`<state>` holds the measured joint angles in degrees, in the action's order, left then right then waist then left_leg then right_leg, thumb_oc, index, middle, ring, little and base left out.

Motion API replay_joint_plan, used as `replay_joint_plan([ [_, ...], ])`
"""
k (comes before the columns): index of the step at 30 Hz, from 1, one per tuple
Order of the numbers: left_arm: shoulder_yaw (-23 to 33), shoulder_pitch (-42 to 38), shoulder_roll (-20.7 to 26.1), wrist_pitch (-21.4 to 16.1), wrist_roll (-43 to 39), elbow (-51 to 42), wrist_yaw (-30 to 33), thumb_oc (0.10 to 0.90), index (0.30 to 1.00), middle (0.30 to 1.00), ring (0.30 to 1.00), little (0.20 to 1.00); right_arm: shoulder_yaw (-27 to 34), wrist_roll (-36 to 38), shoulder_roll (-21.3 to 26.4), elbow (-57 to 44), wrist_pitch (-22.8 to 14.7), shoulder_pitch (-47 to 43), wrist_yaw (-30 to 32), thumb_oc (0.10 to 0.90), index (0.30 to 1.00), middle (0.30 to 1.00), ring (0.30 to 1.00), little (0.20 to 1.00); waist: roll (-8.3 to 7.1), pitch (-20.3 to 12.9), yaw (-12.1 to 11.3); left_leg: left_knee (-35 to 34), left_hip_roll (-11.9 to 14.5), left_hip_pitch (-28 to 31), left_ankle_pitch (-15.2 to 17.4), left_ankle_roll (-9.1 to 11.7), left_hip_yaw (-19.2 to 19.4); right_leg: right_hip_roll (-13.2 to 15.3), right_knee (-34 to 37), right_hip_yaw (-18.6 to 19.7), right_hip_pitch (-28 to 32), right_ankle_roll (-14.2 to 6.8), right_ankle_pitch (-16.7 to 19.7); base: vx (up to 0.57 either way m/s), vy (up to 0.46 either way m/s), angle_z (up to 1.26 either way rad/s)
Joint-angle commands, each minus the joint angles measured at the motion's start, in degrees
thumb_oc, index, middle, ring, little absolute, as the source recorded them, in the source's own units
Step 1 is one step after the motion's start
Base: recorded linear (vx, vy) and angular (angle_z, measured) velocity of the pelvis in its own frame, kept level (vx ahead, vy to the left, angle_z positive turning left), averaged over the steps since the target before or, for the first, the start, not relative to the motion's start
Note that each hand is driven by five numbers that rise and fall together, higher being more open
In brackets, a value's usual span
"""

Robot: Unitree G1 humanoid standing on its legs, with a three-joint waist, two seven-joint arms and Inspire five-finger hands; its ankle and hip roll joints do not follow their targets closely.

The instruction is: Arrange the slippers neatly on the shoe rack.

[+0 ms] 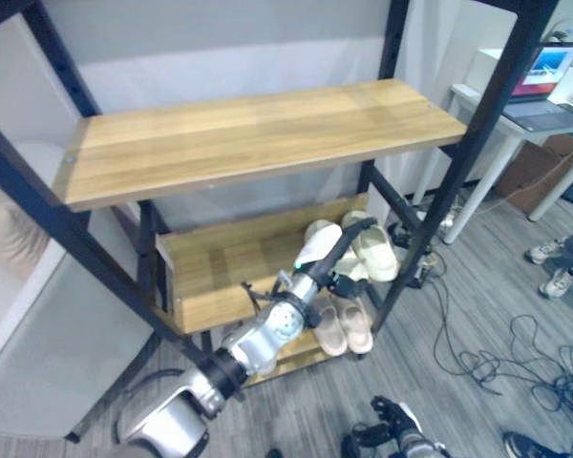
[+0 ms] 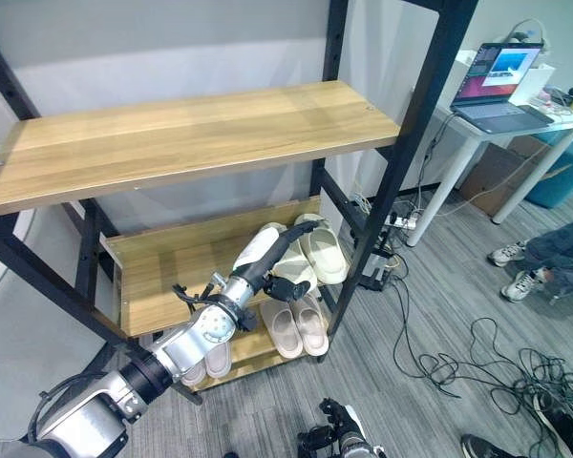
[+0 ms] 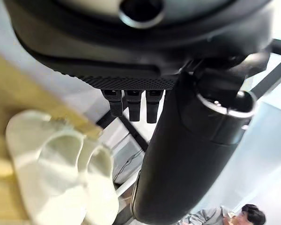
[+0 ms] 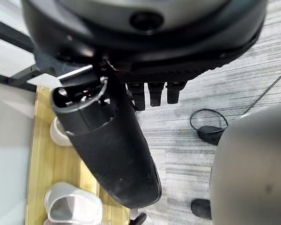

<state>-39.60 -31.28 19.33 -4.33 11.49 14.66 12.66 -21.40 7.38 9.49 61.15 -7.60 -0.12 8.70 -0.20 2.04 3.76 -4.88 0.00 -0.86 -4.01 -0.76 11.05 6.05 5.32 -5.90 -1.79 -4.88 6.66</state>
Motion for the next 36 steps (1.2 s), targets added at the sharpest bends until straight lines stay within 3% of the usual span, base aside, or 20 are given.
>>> replay_joint_plan([
  [1,6.9,4.3,-1.7,-8.2,-16.5,-9.9,-7.1,0.8,0.9,0.9,0.9,0.9,1.2,-0.9,0.3,1.8,-0.5,1.7,0.7,0.8,0.9,0.9,0.9,0.9,2.11,-2.2,-1.9,-0.1,0.4,2.4,6.3,1.8,-6.6,-0.8,-3.4,-5.4,2.3,-2.5,-7.7,-0.06,0.011,0.17],
  [3,8.9,10.7,0.2,-8.2,-24.9,-16.4,-10.4,0.8,0.9,0.9,0.9,0.9,2.0,-1.5,-0.1,2.1,0.0,1.8,1.2,0.8,0.9,0.9,0.9,0.9,2.12,-2.7,-2.6,-0.1,0.4,2.3,5.9,1.7,-7.1,-0.7,-3.6,-6.0,2.4,-2.3,-7.8,-0.04,0.011,0.13],
  [8,10.8,21.6,3.8,-6.5,-34.0,-25.1,-16.5,0.8,0.9,0.9,0.9,0.9,4.6,-4.0,0.7,4.2,1.2,1.7,3.5,0.8,0.9,0.9,0.9,0.9,1.93,-3.4,-4.9,-0.1,0.1,2.5,5.3,1.6,-9.6,-0.4,-4.1,-8.6,3.6,-2.0,-8.1,-0.06,0.032,0.33],
  [12,11.2,25.1,5.0,-5.7,-34.3,-25.6,-17.7,0.8,0.9,0.9,0.9,0.9,6.6,-3.5,1.3,5.1,1.5,2.1,4.2,0.8,0.9,0.9,0.9,0.9,1.55,-3.5,-5.9,-0.1,-0.1,2.1,5.0,1.6,-11.4,-0.2,-4.1,-10.1,4.2,-1.9,-8.3,-0.06,0.017,0.25],
  [17,13.9,30.7,7.4,-5.9,-29.1,-21.7,-17.4,0.8,0.9,0.9,0.9,0.9,7.7,-2.7,0.7,5.9,1.5,2.5,4.7,0.8,0.9,0.9,0.9,0.9,1.06,-3.8,-6.9,-0.1,-0.5,1.1,4.5,1.6,-13.3,0.1,-3.3,-11.9,4.6,-1.8,-8.0,-0.06,0.02,0.22],
  [19,15.0,33.6,7.3,-5.9,-26.6,-16.6,-16.4,0.8,0.9,0.9,0.9,0.9,7.9,-2.5,0.6,6.1,1.5,2.4,4.6,0.8,0.9,0.9,0.9,0.9,0.89,-3.8,-7.2,-0.1,-0.6,1.0,4.3,1.5,-13.4,0.1,-3.3,-11.8,4.5,-1.8,-7.8,-0.04,0.021,0.16],
  [21,16.5,37.9,6.0,-5.5,-22.2,-5.5,-14.7,0.8,0.9,0.9,0.9,0.9,8.8,-1.4,0.4,7.3,1.7,2.4,4.5,0.8,0.9,0.9,0.9,0.9,0.47,-3.6,-7.7,-0.1,-0.6,1.3,4.2,1.4,-13.4,0.1,-3.4,-11.5,4.7,-1.6,-7.8,-0.01,0.007,0.02],
  [22,16.5,37.9,6.0,-5.6,-22.2,-5.5,-14.7,0.8,0.9,0.9,0.9,0.9,8.8,-1.4,0.4,7.3,1.7,2.4,4.5,0.8,0.9,0.9,0.9,0.9,0.47,-3.7,-7.7,-0.1,-0.6,1.2,4.2,1.4,-13.5,0.1,-3.4,-11.5,4.7,-1.7,-7.8,-0.01,0.014,-0.05],
  [23,17.3,39.5,4.3,-5.1,-20.6,2.2,-14.0,0.8,0.9,0.9,0.9,0.9,9.2,-0.9,0.4,8.1,1.7,2.5,4.4,0.8,0.9,0.9,0.9,0.9,0.11,-3.8,-7.7,-0.1,-0.6,1.3,4.2,1.3,-13.4,0.0,-3.4,-11.4,4.7,-1.5,-7.8,0.0,0.0,0.0],
  [24,17.7,39.5,2.7,-5.2,-18.8,8.2,-13.0,0.8,0.9,0.9,0.9,0.9,9.5,-0.5,0.6,8.5,1.6,2.8,4.3,0.8,0.9,0.9,0.9,0.9,-0.02,-3.7,-7.6,-0.1,-0.6,1.5,4.2,1.3,-13.3,0.0,-3.4,-11.3,4.7,-1.5,-7.9,0.0,0.0,0.0],
  [25,17.7,39.4,2.6,-5.2,-18.8,8.3,-13.0,0.8,0.9,0.9,0.9,0.9,9.5,-0.5,0.6,8.5,1.6,2.8,4.3,0.8,0.9,0.9,0.9,0.9,0.0,-3.7,-7.6,-0.1,-0.6,1.5,4.2,1.3,-13.3,0.0,-3.4,-11.3,4.7,-1.5,-7.9,-0.03,0.0,0.05],
  [28,20.1,38.8,-0.8,-4.8,-12.1,24.5,-8.3,0.8,0.9,0.9,0.9,0.9,9.8,0.2,0.6,8.6,1.2,4.0,4.3,0.8,0.9,0.9,0.9,0.9,-0.52,-3.5,-7.1,-0.1,-0.4,1.5,4.1,1.3,-13.0,-0.2,-3.6,-10.8,4.5,-1.2,-7.8,-0.03,-0.01,0.0],
  [33,27.5,36.4,-4.7,-2.3,-10.3,49.2,-3.6,0.8,0.9,0.9,0.9,0.9,10.9,1.1,1.0,9.7,0.8,4.2,4.1,0.8,0.9,0.9,0.9,0.9,-0.77,-3.3,-5.9,-0.1,-0.1,1.9,4.0,1.5,-12.0,-0.6,-3.6,-9.7,4.1,-0.7,-7.9,-0.01,-0.007,-0.02],
  [36,33.4,36.2,-4.3,0.3,-10.5,59.3,-2.0,0.8,0.9,0.9,0.9,0.9,11.7,1.1,1.7,10.3,0.9,3.2,3.7,0.8,0.9,0.9,0.9,0.9,-0.85,-3.4,-5.2,-0.1,0.1,2.2,4.0,1.7,-11.3,-0.8,-3.5,-8.9,4.1,-0.5,-7.9,-0.01,-0.039,-0.09],
])
